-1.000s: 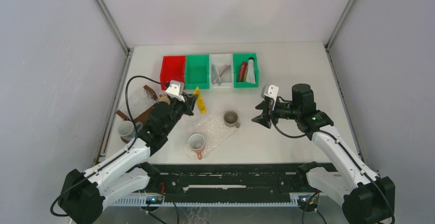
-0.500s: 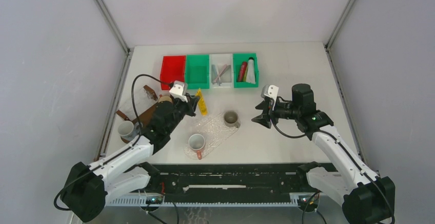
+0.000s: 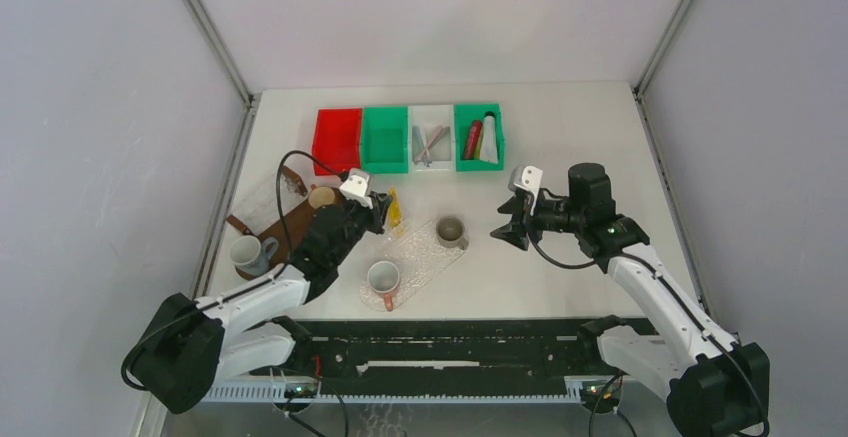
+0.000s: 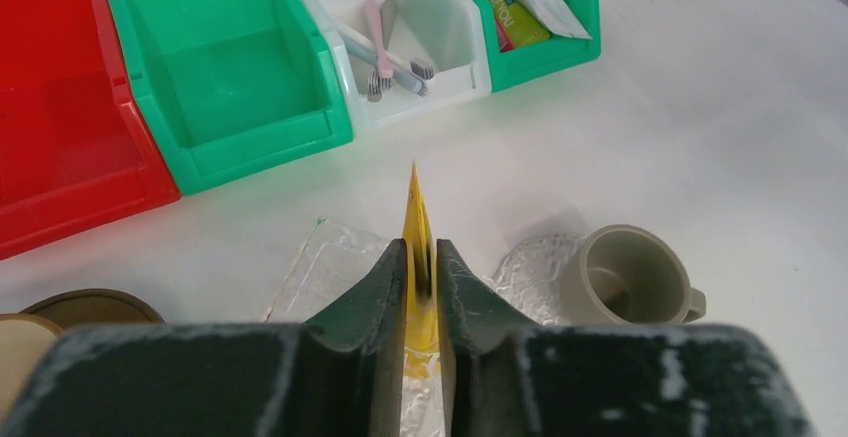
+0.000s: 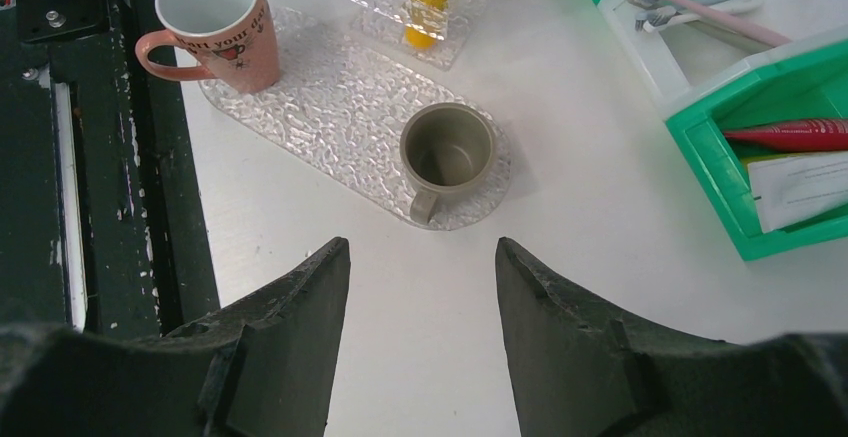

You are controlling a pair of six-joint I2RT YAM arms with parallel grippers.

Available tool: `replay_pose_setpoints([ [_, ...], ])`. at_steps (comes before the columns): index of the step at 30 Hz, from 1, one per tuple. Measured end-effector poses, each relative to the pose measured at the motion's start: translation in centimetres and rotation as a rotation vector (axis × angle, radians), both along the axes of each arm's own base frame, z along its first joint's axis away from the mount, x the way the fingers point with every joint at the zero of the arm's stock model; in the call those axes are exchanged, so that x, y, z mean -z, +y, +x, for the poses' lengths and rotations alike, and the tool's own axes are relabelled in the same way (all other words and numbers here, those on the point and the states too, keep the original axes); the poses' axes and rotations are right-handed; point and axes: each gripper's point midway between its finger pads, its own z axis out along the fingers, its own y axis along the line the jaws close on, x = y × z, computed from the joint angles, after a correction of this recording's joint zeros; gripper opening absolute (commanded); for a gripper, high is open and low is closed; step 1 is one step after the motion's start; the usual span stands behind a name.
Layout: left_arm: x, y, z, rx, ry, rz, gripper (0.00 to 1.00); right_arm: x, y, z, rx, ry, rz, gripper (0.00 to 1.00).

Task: Prepare toiletry sets of a toothbrush and toothpaste on the tray
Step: Place the toothpaste in the toothpaste holder, then pick up the toothpaste from the storage box.

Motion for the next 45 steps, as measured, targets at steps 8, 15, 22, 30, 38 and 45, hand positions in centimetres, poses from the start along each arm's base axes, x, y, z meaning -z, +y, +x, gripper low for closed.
replay_pose_setpoints([
  [8,-1.5,-0.1,0.3,0.003,-0.061,-0.016,0.55,0.2,0.1,0.0,-0.007,0.002,-0.003,0.63],
  [15,-6.2,0.8,-1.2,-0.001,-0.160,-0.100,0.79,0.2,0.1,-0.1,-0.008,0.002,-0.004,0.63],
  [22,-7.5,0.8,-2.2,0.016,-0.113,-0.162,0.92,0.0,0.1,0.1,0.003,0.011,0.006,0.69],
  [30,-9.8,-1.0,-2.4,0.045,0.026,-0.302,0.98,-2.0,-1.2,2.3,0.151,0.032,0.085,1.00],
  [38,-13.4,-0.5,-3.9,0.041,0.145,-0.263,1.00,-3.1,-1.9,6.2,0.355,0.025,0.061,0.99],
  [45,-13.6,2.6,-6.4,0.025,0.123,-0.097,1.00,-4.4,1.8,13.7,0.485,0.017,-0.148,0.98],
])
